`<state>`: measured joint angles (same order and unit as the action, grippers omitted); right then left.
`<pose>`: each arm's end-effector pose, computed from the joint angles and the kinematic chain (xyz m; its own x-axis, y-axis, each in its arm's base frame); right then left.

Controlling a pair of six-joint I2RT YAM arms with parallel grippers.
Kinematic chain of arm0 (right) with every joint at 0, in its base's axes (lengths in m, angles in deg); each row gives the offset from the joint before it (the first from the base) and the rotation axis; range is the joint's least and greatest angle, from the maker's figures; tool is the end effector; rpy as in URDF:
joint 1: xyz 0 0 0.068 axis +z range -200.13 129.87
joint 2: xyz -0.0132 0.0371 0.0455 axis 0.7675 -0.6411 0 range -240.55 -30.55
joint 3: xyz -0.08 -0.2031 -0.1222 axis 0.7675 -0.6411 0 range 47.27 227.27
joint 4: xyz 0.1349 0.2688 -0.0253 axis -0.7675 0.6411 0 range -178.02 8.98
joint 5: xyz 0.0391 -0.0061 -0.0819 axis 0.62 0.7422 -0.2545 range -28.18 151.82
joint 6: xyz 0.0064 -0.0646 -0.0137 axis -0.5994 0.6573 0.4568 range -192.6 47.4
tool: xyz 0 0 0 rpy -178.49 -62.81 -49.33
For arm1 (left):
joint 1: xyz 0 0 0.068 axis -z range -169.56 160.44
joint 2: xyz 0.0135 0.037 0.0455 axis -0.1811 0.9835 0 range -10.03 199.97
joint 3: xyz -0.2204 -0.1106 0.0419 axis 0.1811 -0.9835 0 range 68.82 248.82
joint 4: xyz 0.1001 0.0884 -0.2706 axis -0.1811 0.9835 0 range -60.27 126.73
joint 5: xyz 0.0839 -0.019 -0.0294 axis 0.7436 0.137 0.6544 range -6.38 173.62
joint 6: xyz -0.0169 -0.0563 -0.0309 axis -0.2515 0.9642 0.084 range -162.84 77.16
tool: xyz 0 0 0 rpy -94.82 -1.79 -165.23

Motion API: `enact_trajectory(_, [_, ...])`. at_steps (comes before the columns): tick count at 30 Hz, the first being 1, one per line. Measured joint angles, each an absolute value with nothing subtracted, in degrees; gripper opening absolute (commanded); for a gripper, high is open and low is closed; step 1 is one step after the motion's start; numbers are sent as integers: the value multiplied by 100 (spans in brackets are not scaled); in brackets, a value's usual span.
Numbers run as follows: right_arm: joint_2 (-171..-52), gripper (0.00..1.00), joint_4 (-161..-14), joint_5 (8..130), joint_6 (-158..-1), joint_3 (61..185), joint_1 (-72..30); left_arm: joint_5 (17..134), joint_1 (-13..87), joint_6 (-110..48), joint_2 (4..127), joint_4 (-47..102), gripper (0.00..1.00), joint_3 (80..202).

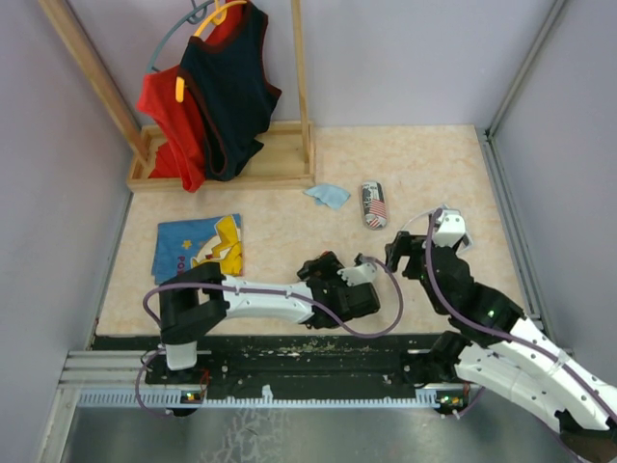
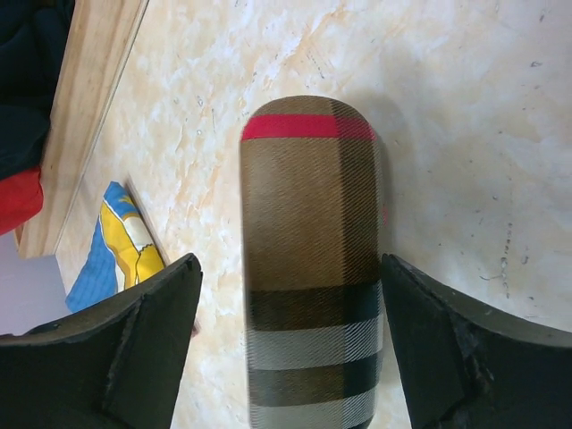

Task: Organize the sunglasses
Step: Place the sunglasses case at the center of the board.

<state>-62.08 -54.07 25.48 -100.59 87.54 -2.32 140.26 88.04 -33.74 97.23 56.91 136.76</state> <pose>0.1544 0.1240 0.2928 -0.3638 0.1616 -0.9174 -0.0748 0.9766 0.2017 0.1273 -0.3743 0.1129 -0.2682 0.8142 -0.5149 0.4286 0.5795 0.6932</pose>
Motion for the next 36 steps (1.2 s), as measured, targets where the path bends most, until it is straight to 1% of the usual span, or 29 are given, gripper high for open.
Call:
enact_trajectory(6, [-5985,86,-5409,2478,-9978,8754,-229,14037,8937,-3295,9723,5695,94,13738])
enact_trajectory(14, [-5821,86,-5404,2030,-10022,8759,-229,13823,9280,-3228,9645,5590,96,13655])
enact_trajectory(23, [-5725,86,-5197,1549,-10439,8833,-229,12883,9337,-3700,8342,4559,96,12850])
enact_trajectory(28, [-5891,84,-5048,1630,-10592,8837,-232,12192,9333,-3936,7540,3870,93,12374])
enact_trajectory(30, [-6098,83,-5037,1772,-10566,8842,-232,11998,9333,-3955,7144,3632,89,12173])
enact_trajectory(34, [-6785,83,-5275,2393,-10304,8842,-326,11939,9245,-3783,6390,3230,76,11827])
enact_trajectory(36, [-7255,81,-5516,2957,-10092,8842,-527,11941,9057,-3507,6121,3249,70,11722])
